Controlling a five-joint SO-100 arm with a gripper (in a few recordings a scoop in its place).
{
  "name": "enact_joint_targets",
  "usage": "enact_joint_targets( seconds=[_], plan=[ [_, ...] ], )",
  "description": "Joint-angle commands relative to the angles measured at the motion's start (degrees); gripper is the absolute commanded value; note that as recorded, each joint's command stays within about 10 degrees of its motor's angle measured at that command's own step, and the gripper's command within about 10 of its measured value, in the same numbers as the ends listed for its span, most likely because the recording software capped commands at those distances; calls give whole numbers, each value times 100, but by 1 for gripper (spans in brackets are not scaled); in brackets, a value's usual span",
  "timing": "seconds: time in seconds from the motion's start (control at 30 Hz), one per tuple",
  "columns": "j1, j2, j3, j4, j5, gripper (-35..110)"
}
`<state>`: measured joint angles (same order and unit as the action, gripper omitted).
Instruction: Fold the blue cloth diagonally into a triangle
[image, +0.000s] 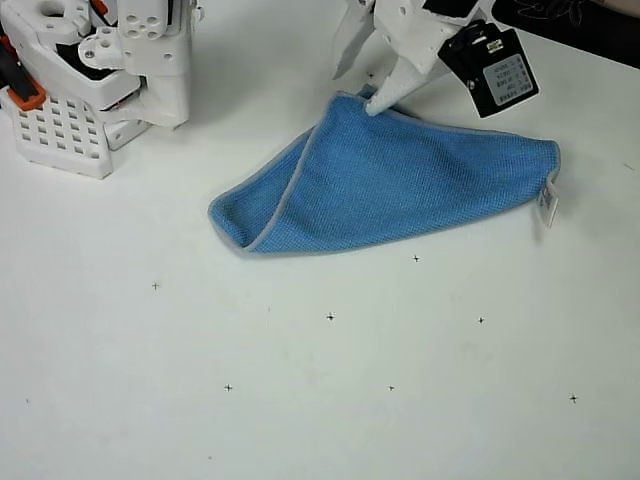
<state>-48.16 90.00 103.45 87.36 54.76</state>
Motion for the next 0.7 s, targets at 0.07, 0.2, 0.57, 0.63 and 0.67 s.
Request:
enact_joint_targets(
  seconds=[0.07,0.2,0.57,0.63,0.67],
  plan=[
    [53,527,-79,299,26,31],
    [132,879,123,431,26,31],
    [694,2197,896,721,-677,31],
    [800,2373,1011,756,-791,31],
    [861,2461,1081,756,-853,31]
  ],
)
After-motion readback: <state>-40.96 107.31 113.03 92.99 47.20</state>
